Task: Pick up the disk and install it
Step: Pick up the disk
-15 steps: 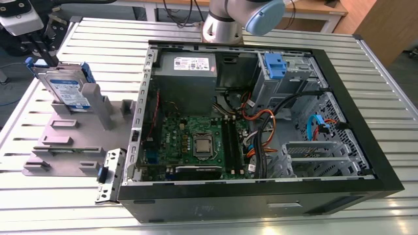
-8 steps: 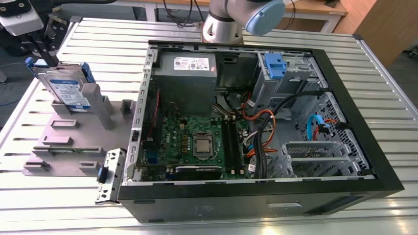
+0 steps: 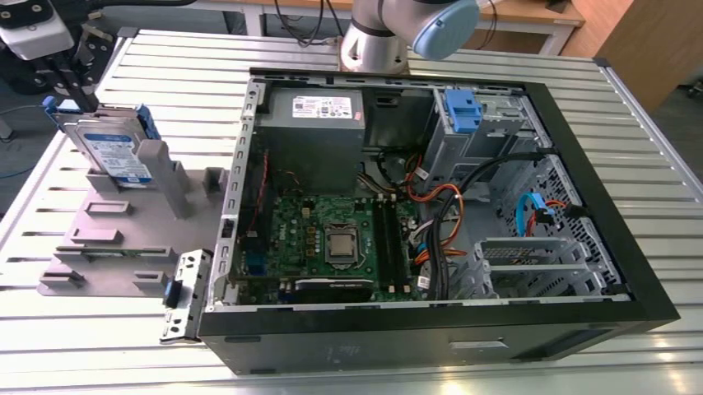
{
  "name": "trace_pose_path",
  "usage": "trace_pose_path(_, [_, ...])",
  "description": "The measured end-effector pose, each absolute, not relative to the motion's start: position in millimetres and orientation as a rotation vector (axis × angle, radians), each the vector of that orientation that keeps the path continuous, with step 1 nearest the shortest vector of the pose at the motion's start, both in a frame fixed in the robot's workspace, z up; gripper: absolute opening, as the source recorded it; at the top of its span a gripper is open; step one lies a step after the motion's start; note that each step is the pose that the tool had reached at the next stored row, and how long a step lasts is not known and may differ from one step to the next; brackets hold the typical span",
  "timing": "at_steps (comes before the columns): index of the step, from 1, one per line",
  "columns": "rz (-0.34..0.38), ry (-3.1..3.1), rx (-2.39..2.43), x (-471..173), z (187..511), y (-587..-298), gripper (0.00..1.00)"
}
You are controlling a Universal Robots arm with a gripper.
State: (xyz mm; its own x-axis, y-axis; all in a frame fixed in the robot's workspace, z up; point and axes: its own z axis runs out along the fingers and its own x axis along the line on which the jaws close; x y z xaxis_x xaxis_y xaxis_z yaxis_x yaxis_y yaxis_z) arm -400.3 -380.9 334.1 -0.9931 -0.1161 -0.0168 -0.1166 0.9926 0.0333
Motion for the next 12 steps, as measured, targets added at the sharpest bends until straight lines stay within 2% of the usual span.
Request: trace_pose_path(12, [0.054,3.119,-0.216,-400.3,334.1,-380.9,0.11])
